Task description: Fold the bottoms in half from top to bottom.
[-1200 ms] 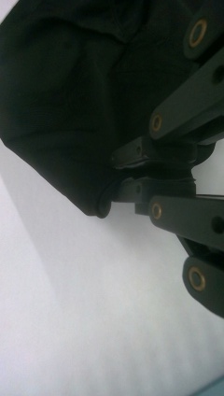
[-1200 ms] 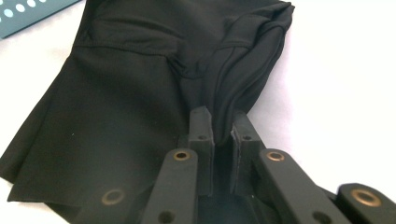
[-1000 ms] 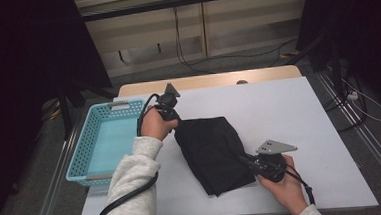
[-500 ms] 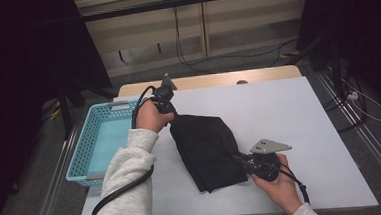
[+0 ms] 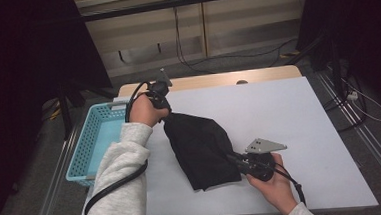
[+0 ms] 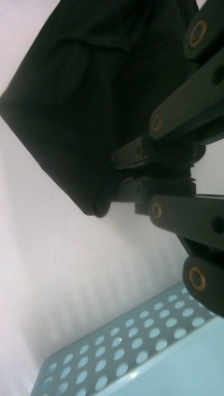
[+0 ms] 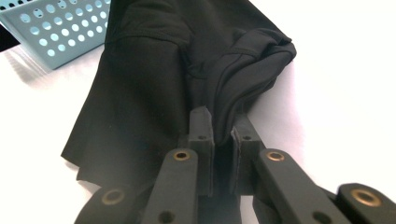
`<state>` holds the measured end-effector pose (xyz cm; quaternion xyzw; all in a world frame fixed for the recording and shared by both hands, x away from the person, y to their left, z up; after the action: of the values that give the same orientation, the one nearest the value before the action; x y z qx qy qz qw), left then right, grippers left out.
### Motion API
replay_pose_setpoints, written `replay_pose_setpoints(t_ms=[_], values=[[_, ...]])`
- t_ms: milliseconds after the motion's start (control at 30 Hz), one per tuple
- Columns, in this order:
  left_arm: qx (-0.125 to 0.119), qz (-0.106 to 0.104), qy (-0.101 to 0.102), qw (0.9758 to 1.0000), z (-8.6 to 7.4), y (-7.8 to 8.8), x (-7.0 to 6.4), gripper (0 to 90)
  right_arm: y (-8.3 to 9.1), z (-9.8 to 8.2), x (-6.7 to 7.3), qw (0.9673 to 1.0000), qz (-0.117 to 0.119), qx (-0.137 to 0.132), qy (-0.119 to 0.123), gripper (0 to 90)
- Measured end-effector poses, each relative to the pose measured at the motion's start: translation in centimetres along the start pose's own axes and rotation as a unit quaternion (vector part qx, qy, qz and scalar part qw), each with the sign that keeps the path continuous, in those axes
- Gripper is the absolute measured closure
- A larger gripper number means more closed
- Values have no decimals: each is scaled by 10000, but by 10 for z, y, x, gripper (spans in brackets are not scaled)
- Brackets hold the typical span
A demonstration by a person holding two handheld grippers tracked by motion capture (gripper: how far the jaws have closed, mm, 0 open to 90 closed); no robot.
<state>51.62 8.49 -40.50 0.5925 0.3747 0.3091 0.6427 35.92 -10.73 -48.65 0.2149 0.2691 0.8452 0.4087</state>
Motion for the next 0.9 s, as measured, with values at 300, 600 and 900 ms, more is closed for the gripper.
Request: replay_pose_setpoints(t_ms=[300, 600, 900], values=[[21, 48, 30, 10000, -4, 12, 6, 842, -1, 9, 6, 9999, 38, -114, 28, 820], [32, 91, 121, 9999, -12, 24, 15, 842, -5, 18, 16, 9996, 99, -197, 164, 820], [-2, 112, 99, 9999, -15, 37, 17, 843, -2, 26, 22, 9992, 155, -321, 172, 820]])
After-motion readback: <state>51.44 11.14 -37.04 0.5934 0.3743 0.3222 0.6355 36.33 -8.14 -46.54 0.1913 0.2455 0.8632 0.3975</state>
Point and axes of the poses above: each handheld gripper's, and its own axes: y roughly backward along the jaws, z roughly out of its top, x roughly to its left, the point moved 9 cm from there along -y, roughly forward along the jaws, and after that the axes turned 11 degrees about x, right-handed, at the moved point
